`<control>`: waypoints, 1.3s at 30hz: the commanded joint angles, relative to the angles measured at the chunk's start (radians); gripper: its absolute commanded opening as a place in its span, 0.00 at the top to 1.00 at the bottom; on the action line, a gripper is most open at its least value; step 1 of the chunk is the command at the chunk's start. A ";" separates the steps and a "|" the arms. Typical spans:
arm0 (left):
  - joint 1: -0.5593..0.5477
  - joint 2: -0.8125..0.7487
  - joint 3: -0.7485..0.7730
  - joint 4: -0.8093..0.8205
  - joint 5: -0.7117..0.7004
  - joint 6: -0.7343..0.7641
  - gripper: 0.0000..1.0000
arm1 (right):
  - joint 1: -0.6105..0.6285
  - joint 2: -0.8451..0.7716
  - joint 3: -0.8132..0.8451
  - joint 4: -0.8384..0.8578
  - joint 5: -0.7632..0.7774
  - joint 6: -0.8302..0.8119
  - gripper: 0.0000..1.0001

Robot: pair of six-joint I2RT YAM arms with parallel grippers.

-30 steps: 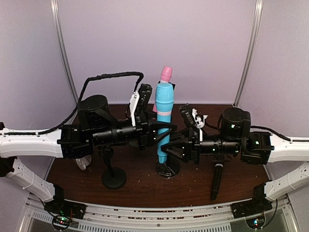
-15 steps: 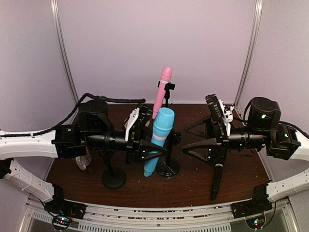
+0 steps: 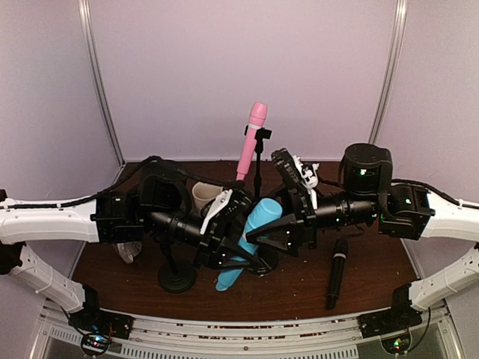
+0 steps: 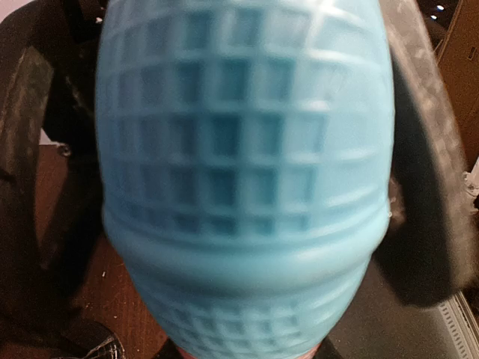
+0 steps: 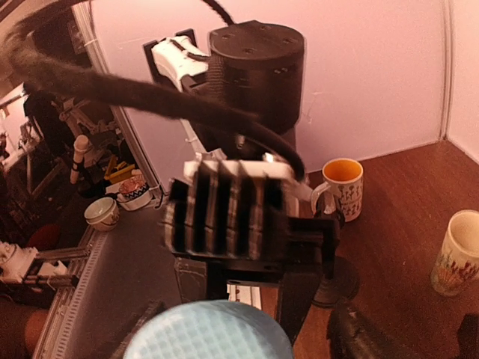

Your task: Attach the microphones to the stand

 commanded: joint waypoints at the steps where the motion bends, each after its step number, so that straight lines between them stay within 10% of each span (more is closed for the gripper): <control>1: 0.000 0.020 0.050 0.000 0.043 0.014 0.84 | -0.004 0.001 0.002 0.098 -0.067 0.036 0.40; 5: 0.000 0.017 0.039 0.028 0.016 -0.002 0.78 | -0.006 -0.006 -0.001 0.078 -0.039 0.037 0.63; 10: -0.001 -0.038 -0.040 0.109 -0.221 -0.018 0.44 | -0.020 -0.057 -0.003 0.053 0.070 0.047 0.79; 17: -0.026 -0.060 -0.125 0.144 -0.348 0.062 0.39 | -0.104 -0.140 -0.049 0.182 0.134 0.182 0.84; 34: -0.035 -0.080 -0.160 0.179 -0.306 0.059 0.76 | -0.118 -0.125 -0.067 0.180 0.131 0.195 0.82; 39: -0.035 -0.083 -0.161 0.180 -0.308 0.045 0.87 | -0.119 -0.135 -0.072 0.132 0.137 0.128 0.41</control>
